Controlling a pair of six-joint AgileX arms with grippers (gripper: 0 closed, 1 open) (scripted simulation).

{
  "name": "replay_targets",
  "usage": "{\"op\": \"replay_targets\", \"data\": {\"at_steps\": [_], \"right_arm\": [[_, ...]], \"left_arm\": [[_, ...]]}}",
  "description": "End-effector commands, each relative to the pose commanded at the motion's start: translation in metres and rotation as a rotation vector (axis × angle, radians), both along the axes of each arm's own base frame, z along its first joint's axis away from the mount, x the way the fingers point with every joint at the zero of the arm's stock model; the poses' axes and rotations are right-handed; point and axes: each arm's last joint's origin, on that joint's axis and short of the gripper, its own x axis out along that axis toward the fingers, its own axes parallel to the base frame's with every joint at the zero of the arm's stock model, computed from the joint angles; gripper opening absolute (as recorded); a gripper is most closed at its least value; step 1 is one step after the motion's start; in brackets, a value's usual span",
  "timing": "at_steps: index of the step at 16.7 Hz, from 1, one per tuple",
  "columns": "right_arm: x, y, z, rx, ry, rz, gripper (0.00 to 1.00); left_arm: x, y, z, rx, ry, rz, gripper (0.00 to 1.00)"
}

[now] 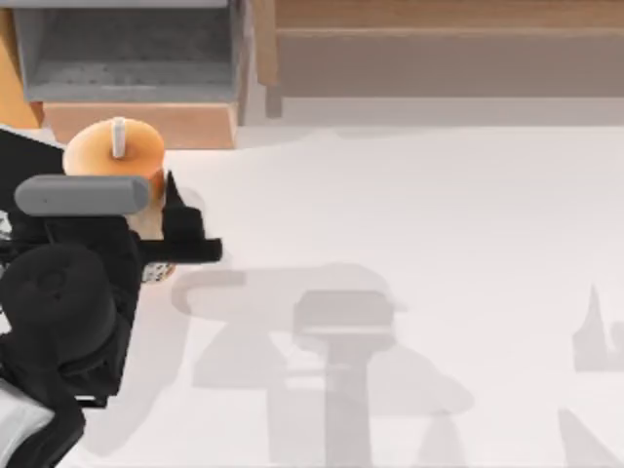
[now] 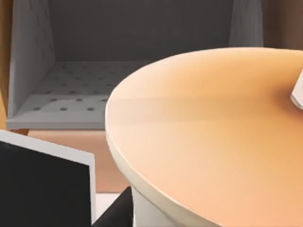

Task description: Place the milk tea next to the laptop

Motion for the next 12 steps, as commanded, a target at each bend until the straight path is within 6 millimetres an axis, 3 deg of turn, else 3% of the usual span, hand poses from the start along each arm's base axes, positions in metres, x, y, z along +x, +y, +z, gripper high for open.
{"op": "replay_targets", "data": {"at_steps": [12], "right_arm": [[0.0000, 0.0000, 0.0000, 0.000, 0.000, 0.000, 1.00]], "left_arm": [[0.0051, -0.0021, 0.0012, -0.042, -0.063, 0.008, 0.00]]}}
